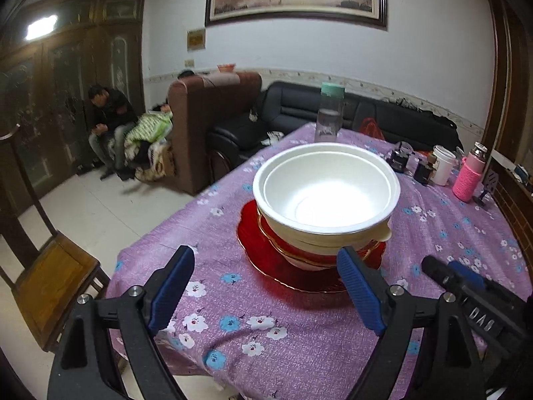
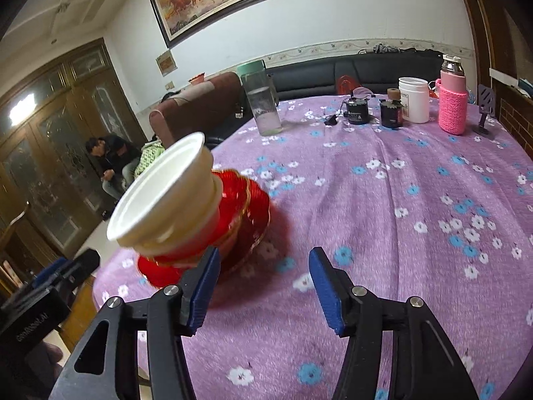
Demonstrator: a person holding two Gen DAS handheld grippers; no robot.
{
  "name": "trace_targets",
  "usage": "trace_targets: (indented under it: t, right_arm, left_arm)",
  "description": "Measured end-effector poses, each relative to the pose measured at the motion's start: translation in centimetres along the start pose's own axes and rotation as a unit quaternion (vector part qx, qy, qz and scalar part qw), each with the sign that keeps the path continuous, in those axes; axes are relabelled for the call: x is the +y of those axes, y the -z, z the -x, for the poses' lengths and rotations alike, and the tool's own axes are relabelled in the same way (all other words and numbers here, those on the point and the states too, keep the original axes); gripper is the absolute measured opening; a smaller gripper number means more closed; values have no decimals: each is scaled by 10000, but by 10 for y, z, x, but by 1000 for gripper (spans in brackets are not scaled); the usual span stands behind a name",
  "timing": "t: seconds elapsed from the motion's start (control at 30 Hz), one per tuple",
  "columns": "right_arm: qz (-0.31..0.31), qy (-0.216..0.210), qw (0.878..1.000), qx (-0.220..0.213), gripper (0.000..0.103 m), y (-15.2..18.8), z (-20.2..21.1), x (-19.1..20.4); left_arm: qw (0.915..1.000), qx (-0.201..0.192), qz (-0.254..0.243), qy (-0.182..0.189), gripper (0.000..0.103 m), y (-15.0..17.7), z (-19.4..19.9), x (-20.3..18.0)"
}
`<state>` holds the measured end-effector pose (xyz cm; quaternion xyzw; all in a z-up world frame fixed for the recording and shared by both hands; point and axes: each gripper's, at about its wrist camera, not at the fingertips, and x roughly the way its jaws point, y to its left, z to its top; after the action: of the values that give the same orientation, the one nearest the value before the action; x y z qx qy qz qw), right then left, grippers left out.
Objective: Organize plates and bowls
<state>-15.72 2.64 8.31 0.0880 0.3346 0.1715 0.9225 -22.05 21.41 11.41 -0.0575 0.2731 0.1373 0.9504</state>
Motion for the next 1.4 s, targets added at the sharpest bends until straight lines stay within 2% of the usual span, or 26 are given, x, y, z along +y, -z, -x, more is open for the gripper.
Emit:
trace_targets:
  t: [0.13, 0.2, 0.23, 0.3, 0.37, 0.43, 0.6, 0.83, 1.4]
  right_arm:
    - [92, 46, 9999, -51, 61, 12, 3, 7]
    - [218, 119, 9996, -161, 63, 19, 9, 14]
    - [283, 163, 9992, -221, 67, 21, 11, 18]
    - [448, 237, 9981, -361, 73, 28, 17, 27]
    - [601, 267, 9968, -462, 74, 32, 21, 34]
    - [727, 276, 9955, -543, 75, 35, 24, 38]
    - [789, 222, 9945, -651, 77, 45, 29, 42]
    - [909, 112, 9945, -500, 80, 60, 23, 47]
    - [1019, -29, 9944, -281, 83, 68, 9, 54]
  left_arm:
    - [9983, -500, -21, -310, 101, 9, 17, -7]
    - [9961, -775, -30, -417, 103, 13, 26, -11]
    - [9949, -909, -58, -436, 103, 16, 30, -13]
    - [9931, -1053, -170, -488, 103, 19, 36, -18]
    - [9911, -1137, -333, -605, 103, 23, 39, -23]
    - [9906, -1088, -482, -680, 103, 26, 41, -31]
    - [9941, -761, -502, -583, 103, 29, 39, -36]
    - [9988, -74, -456, -153, 103, 36, 22, -42]
    - [9988, 438, -209, -84, 103, 38, -1, -36]
